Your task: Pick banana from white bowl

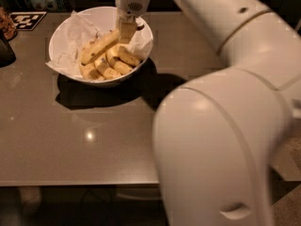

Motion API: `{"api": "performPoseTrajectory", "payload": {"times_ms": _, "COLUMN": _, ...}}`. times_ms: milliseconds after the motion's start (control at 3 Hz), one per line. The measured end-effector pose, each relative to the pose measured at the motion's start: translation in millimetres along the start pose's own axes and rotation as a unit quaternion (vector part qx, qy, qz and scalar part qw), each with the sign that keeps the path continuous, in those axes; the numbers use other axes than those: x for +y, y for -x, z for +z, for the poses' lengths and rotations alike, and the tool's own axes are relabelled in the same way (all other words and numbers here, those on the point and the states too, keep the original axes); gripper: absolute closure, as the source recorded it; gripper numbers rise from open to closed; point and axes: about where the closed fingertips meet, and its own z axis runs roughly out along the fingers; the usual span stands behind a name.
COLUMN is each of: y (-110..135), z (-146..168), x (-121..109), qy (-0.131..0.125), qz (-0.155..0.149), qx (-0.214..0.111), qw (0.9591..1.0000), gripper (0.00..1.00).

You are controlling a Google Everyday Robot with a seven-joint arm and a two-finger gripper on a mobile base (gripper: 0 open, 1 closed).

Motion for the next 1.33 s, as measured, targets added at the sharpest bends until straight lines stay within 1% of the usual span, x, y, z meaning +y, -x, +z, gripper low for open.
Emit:
{"api": "performPoseTrajectory", "payload": {"times_ms": 333, "y": 9, "z": -41, "x": 20, "qy": -0.06, "qz": -0.007, "qx": -0.048, "qw": 0.997, "gripper": 1.0}}
{"api": "performPoseTrajectory", "payload": {"times_ms": 667, "y": 11, "z": -54, "x": 50, "qy": -0.085, "qz": -0.017, "qx": -0.089, "qw": 0.9923, "gripper": 1.0}}
{"api": "performPoseTrajectory", "payload": {"times_ms": 1000, "y": 13, "z": -67, "x": 82, "qy": -0.098, "qz": -0.017, "qx": -0.115, "qw": 0.9883, "gripper": 1.0}}
{"api": "performPoseTrajectory", "payload": {"times_ms": 1333, "y": 15, "z": -82, "x": 118, "qy": -0.113, "qz": -0.002, "qx": -0.129, "qw": 0.9851, "gripper": 1.0}}
